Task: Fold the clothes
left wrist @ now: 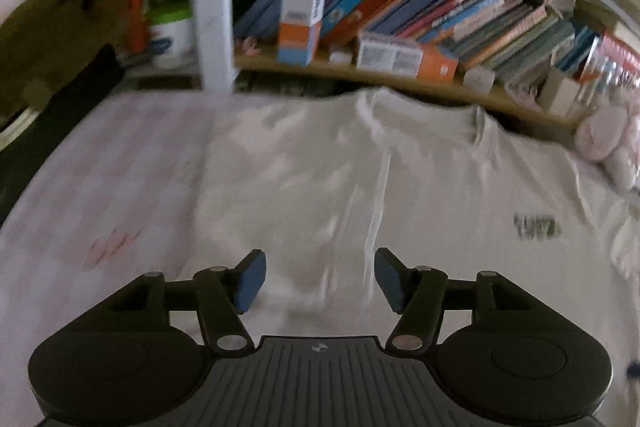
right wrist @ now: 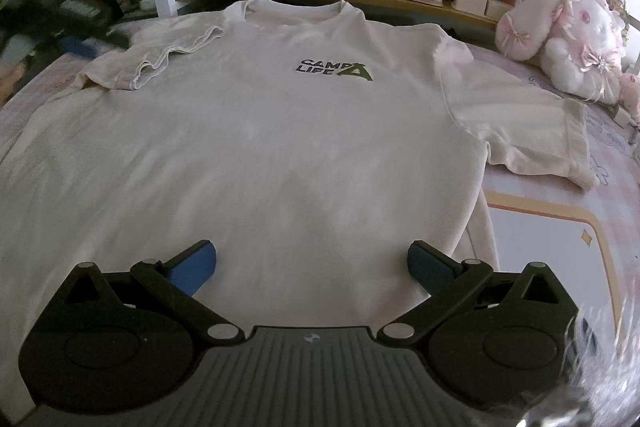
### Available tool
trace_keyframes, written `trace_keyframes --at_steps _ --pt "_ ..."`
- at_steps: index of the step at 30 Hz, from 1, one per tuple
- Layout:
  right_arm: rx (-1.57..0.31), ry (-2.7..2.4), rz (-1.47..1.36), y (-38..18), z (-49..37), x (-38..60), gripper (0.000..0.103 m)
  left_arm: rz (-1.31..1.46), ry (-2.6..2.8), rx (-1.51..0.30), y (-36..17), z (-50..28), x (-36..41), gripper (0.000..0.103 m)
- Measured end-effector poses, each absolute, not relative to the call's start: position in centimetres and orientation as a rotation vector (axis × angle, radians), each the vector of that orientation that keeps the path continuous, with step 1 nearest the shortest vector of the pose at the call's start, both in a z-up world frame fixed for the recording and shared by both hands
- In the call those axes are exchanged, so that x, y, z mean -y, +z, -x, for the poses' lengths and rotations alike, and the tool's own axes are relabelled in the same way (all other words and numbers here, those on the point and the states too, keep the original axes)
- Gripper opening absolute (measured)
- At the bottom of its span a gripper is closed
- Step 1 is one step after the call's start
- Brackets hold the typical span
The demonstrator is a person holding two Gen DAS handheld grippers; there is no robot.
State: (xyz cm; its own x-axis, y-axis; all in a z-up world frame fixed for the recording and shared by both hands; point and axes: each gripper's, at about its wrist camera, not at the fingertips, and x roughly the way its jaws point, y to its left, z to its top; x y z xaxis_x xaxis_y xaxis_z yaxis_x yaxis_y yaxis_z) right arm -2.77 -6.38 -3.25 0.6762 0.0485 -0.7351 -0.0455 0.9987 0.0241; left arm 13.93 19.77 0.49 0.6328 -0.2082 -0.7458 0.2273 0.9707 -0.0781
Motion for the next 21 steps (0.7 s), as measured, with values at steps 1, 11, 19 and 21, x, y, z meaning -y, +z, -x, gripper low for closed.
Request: trace_keyframes --at_steps 1,11,19,21 --pt "-0.826 0.053 -0.004 -3.2 2.8 6.4 0.103 -0.029 -0.243 -0.861 0.5 -13.0 -20.1 0.063" --pt "-0.833 0.056 -0.010 -3.1 2.8 6.4 0.103 -0.103 -0.270 -0.917 0.2 -4.8 -17.8 0.080" --pt "-0.818 -0.078 -0.078 -2.0 4.5 6.6 0.103 -0.227 -0.407 -0.916 -0.1 -2.2 -14.6 0.089" --pt "-0.818 -0.124 -0.087 -1.8 5.0 6.7 0.103 -0.255 -0.445 -0.910 -0.2 -1.9 -14.1 0.090"
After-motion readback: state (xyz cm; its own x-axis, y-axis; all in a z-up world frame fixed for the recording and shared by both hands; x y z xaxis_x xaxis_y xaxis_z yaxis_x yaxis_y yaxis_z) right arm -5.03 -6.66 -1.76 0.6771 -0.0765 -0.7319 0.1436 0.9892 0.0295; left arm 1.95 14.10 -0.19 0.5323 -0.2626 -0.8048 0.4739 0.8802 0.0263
